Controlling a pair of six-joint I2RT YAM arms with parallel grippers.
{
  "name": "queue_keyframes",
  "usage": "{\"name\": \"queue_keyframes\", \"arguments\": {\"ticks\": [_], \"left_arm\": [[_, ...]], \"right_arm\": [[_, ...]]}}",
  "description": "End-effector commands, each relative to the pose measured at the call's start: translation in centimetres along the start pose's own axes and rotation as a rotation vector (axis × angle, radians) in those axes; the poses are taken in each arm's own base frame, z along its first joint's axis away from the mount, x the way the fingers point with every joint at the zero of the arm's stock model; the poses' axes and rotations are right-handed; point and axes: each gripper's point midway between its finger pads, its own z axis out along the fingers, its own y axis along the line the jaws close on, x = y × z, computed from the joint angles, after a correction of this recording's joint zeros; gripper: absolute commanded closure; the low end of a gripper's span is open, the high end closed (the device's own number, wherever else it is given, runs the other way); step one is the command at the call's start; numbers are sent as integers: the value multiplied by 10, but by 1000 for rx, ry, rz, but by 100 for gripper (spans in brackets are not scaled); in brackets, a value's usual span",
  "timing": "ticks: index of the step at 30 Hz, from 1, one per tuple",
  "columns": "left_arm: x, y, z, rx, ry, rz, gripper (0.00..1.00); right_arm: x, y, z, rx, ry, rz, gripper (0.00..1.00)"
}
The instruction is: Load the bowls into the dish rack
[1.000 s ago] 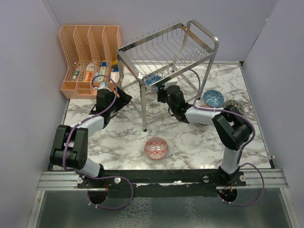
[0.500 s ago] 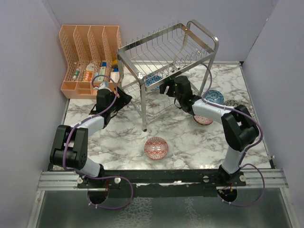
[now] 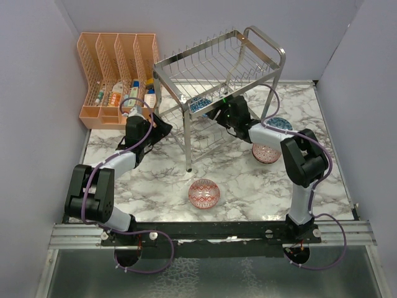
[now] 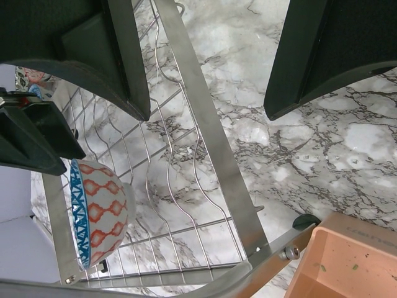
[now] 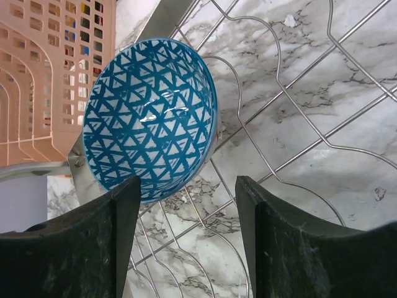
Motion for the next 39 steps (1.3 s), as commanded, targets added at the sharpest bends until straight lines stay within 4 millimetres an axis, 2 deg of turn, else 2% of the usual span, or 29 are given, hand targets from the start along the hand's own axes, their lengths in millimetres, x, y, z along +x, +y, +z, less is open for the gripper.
{"name": "queue_keyframes", "arguments": {"ticks": [1, 7, 10, 13, 20, 23, 24, 30, 39], "left_arm": [[-13, -13, -6, 22, -40, 25, 23], [-12, -12, -6, 23, -39, 24, 23], [-12, -12, -7, 22, -38, 26, 23], [-11, -11, -6, 19, -37, 26, 23], [-11, -11, -5, 20, -36, 26, 23], [-11, -11, -5, 21, -37, 25, 23], [-12, -11, -5, 21, -37, 25, 23], [-13, -12, -5, 23, -38, 24, 23], [-12, -11, -4, 22, -37, 22, 23]], "right_arm": [[-5, 12, 6, -42, 7, 81, 39], [-3, 8, 20, -41, 12, 114, 40], [-3, 7, 26, -39, 9, 119, 46], [-4, 4, 30, -27, 0, 108, 48], [-9, 1, 32, -12, -25, 77, 74], [-9, 0, 33, -8, -28, 62, 96], [-10, 0, 33, -10, -32, 57, 99], [-18, 6, 30, -47, -81, -3, 99], [-34, 48, 5, -92, -265, -200, 99]]}}
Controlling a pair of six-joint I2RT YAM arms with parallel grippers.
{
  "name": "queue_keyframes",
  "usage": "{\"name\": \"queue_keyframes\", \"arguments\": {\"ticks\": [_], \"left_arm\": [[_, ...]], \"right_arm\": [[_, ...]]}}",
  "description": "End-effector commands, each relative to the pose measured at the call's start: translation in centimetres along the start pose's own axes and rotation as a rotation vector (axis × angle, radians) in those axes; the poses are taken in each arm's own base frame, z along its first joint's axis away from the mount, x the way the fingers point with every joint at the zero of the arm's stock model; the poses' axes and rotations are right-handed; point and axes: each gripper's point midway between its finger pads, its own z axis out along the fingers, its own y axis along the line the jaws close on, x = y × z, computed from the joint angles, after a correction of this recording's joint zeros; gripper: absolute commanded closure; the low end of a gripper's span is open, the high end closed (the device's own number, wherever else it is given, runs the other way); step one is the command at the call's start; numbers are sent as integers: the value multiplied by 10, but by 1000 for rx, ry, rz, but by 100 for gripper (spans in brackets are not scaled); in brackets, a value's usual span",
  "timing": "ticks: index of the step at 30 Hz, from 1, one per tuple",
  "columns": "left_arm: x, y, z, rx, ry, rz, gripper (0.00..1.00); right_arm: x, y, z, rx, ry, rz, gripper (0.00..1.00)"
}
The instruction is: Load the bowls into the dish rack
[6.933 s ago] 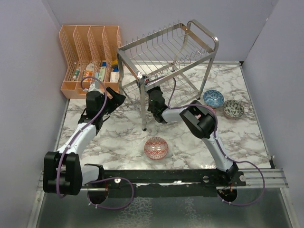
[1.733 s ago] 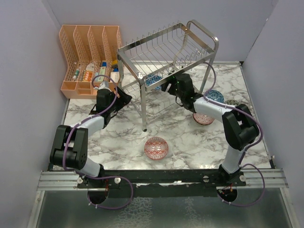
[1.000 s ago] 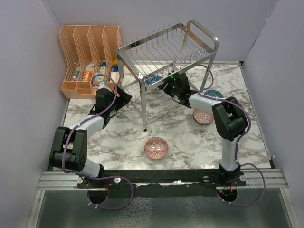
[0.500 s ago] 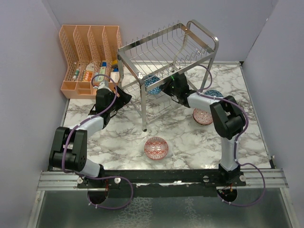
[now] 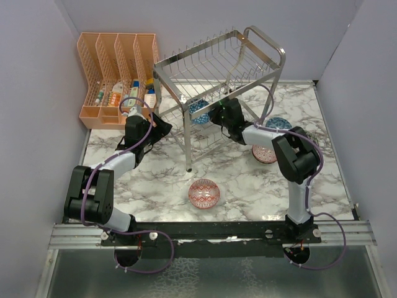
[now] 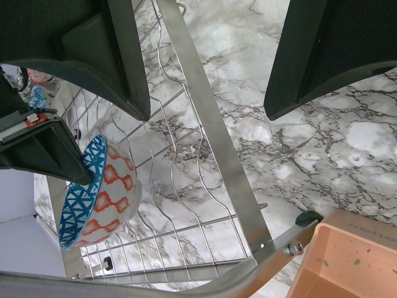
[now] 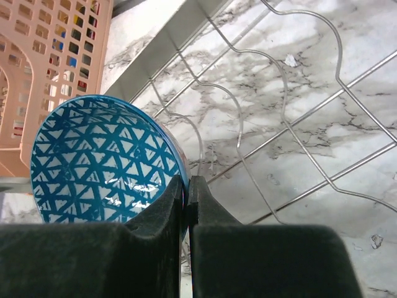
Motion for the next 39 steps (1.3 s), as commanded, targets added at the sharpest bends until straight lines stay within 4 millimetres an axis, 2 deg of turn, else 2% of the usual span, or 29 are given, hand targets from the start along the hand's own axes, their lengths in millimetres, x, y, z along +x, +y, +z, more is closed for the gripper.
{"name": "queue_keyframes", "arguments": {"ticks": [1, 8, 15, 23, 32, 39], "left_arm": [[-8, -8, -1, 12, -26, 16, 23], [-10, -8, -2, 9, -30, 16, 23], [-11, -8, -4, 4, -38, 23, 23], [-11, -7, -4, -3, -37, 24, 23], [-11, -5, -3, -10, -38, 29, 23], [-11, -6, -2, -9, -35, 29, 23]], "right_arm": [[-45, 51, -21, -81, -223, -124, 99], [-46, 83, -35, -53, -404, -282, 99], [-55, 98, -41, 56, -568, -418, 99], [-59, 103, -43, 142, -692, -576, 99], [-51, 97, -35, 217, -760, -734, 99], [-48, 98, -36, 248, -811, -858, 99]]}}
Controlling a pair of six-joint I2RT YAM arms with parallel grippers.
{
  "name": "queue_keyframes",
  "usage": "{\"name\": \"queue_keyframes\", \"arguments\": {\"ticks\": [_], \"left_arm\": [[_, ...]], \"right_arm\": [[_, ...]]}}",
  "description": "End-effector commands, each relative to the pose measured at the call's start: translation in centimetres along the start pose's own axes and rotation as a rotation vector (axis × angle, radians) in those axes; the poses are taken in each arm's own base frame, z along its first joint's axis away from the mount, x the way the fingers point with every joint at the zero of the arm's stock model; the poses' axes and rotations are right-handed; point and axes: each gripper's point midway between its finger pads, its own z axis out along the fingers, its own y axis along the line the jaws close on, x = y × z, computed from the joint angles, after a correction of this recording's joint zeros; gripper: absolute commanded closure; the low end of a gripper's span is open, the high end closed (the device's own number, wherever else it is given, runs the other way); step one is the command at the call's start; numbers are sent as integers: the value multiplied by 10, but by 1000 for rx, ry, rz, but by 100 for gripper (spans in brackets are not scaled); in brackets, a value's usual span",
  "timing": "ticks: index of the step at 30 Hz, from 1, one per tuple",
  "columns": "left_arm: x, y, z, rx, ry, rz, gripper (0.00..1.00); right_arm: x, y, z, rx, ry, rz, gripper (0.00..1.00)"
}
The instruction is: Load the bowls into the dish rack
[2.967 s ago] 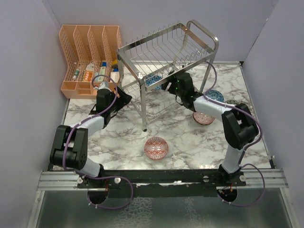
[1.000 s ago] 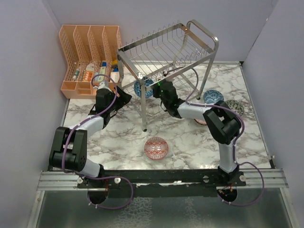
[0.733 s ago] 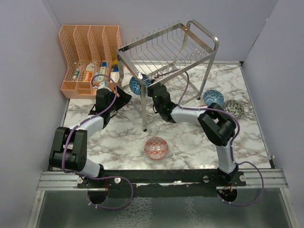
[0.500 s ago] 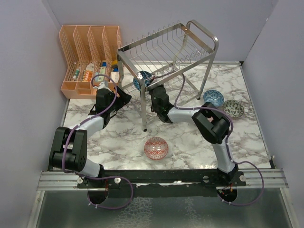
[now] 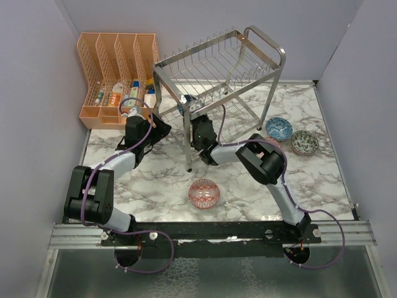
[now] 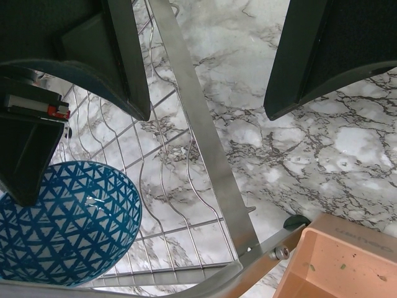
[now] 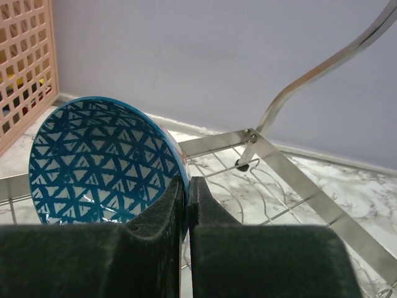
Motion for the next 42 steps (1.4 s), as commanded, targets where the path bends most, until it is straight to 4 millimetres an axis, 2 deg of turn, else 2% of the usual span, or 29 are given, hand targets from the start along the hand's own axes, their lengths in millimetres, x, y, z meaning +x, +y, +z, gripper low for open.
{"name": "queue_keyframes", "arguments": {"ticks": [1, 14, 21, 25, 32, 38, 42], "left_arm": [[-14, -13, -2, 23, -40, 24, 23], [-16, -14, -2, 21, -42, 26, 23], [-15, -12, -1, 19, -40, 27, 23], [-14, -12, 0, 19, -38, 26, 24], [-15, -13, -1, 20, -39, 27, 23], [-15, -13, -2, 21, -42, 27, 23], [-15, -13, -2, 19, -42, 30, 23]], "right_arm": [[-36, -10, 3, 80, -136, -24, 99], [-27, 13, -7, -20, -189, -156, 99], [-23, 32, -22, -128, -232, -250, 99], [-14, 44, -27, -188, -214, -280, 99], [-7, 51, -33, -223, -207, -301, 98], [-12, 45, -28, -161, -231, -320, 99], [-11, 50, -28, -172, -253, -357, 99]]}}
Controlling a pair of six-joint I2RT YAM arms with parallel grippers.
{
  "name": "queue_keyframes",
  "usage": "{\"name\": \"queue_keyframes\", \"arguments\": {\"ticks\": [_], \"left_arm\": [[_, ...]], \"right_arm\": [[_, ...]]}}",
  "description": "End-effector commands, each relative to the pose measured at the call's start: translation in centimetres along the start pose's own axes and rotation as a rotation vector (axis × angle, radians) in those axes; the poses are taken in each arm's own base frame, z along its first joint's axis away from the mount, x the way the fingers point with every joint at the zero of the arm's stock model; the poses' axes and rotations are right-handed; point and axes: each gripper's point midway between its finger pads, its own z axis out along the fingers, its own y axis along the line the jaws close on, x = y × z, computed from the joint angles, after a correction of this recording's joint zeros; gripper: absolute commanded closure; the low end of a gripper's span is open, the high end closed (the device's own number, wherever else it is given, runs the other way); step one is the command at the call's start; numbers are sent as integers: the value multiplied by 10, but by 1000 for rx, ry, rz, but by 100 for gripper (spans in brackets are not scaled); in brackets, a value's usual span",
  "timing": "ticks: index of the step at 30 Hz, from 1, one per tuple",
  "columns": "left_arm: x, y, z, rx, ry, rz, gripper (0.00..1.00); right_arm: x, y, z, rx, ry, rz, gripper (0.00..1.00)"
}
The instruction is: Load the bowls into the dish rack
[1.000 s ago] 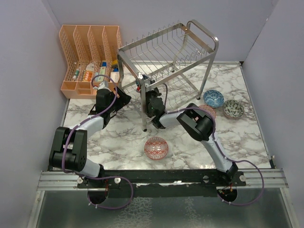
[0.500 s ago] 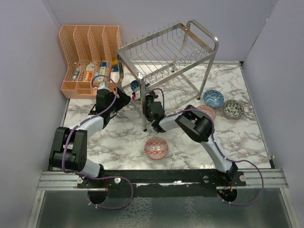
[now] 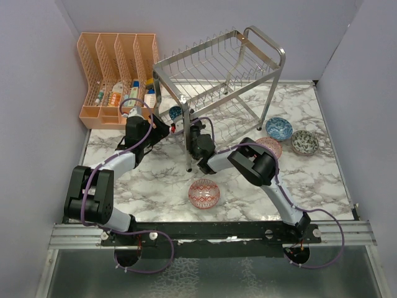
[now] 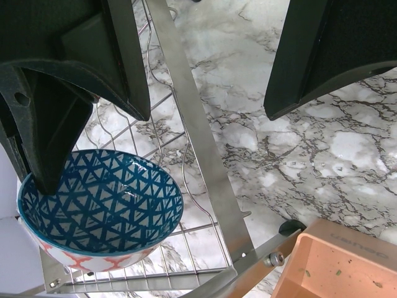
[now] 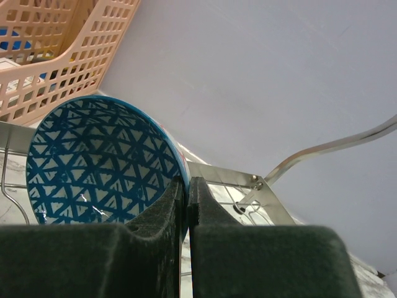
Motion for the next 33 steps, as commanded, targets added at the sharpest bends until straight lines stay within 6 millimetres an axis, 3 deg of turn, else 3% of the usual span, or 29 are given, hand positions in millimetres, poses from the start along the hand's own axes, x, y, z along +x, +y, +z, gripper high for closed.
{"name": "queue_keyframes", "arguments": {"ticks": [1, 6, 9, 14, 16, 23, 28, 33], "left_arm": [[-18, -16, -2, 32, -54, 27, 23], [-19, -16, 0, 31, -54, 27, 23], [-18, -16, 1, 30, -50, 28, 23], [-20, -17, 2, 32, -53, 29, 23], [-20, -17, 2, 31, -52, 29, 23], [-19, -16, 3, 30, -48, 28, 23], [-18, -16, 2, 29, -50, 28, 23], [-19, -17, 1, 31, -53, 30, 23]], "right_arm": [[-6, 10, 0, -3, -51, -51, 99], [-14, 17, -3, -48, -89, -24, 97], [-20, 23, -6, -82, -123, -25, 85], [-24, 25, -8, -96, -152, -33, 82], [-26, 25, -8, -100, -160, -30, 76], [-21, -1, -4, 40, -120, -18, 66], [-14, -10, -2, 44, -76, 34, 61], [-8, -15, 1, 17, -36, 103, 51]]}}
